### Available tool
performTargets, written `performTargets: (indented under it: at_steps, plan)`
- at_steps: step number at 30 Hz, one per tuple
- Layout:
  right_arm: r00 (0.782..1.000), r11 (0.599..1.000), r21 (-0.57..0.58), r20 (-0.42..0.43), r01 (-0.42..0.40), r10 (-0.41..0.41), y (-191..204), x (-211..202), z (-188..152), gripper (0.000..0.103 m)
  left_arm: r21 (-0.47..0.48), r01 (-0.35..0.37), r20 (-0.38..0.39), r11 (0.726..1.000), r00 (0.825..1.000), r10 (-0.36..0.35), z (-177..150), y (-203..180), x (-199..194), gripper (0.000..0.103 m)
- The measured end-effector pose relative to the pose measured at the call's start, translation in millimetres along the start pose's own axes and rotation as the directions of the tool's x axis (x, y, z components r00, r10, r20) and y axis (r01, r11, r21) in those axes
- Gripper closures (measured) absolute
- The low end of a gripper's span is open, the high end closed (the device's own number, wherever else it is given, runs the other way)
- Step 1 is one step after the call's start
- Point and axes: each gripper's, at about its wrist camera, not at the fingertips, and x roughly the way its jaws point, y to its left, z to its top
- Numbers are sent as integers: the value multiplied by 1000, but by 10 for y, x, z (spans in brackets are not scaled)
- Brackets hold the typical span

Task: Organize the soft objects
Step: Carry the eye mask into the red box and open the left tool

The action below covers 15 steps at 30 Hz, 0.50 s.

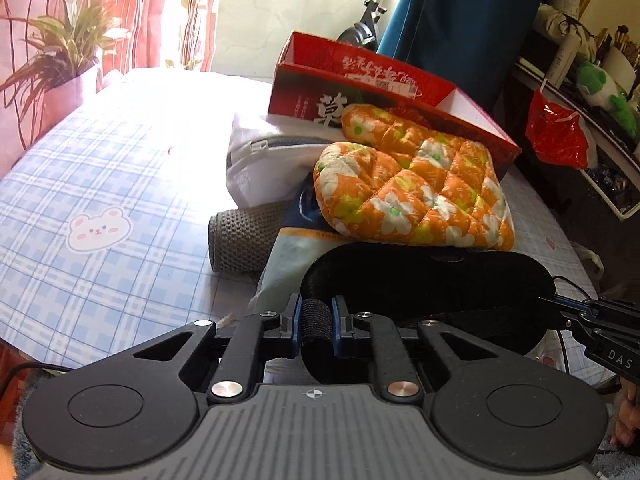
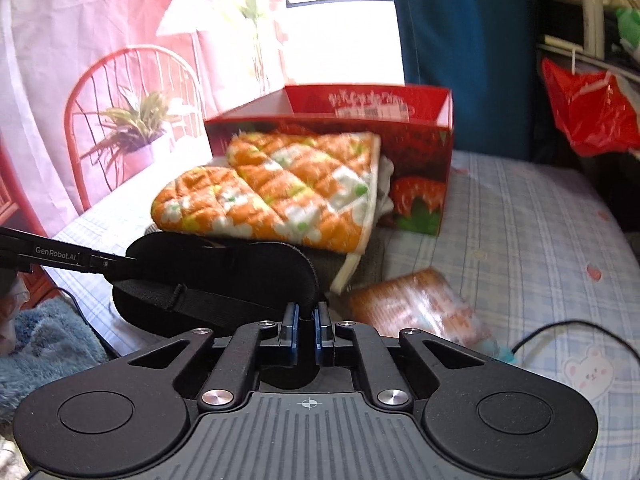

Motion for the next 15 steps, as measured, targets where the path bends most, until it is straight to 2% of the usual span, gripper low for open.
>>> performTargets:
  at_steps: [7,11,15]
  plan:
    - [998,998,-60,68,3,1,139,-186,95,97,62,14,103,998,994,-20,44,-109,-267,91]
    - [992,995,-95,127,17,-5,205,-306,184,97,112,-12,206,994,979,-12,146,-183,-473,91]
    - [984,991,-131,176,20,3,273,-382,331,97,136,-27,272,990,962,-11,281,-243,-645,91]
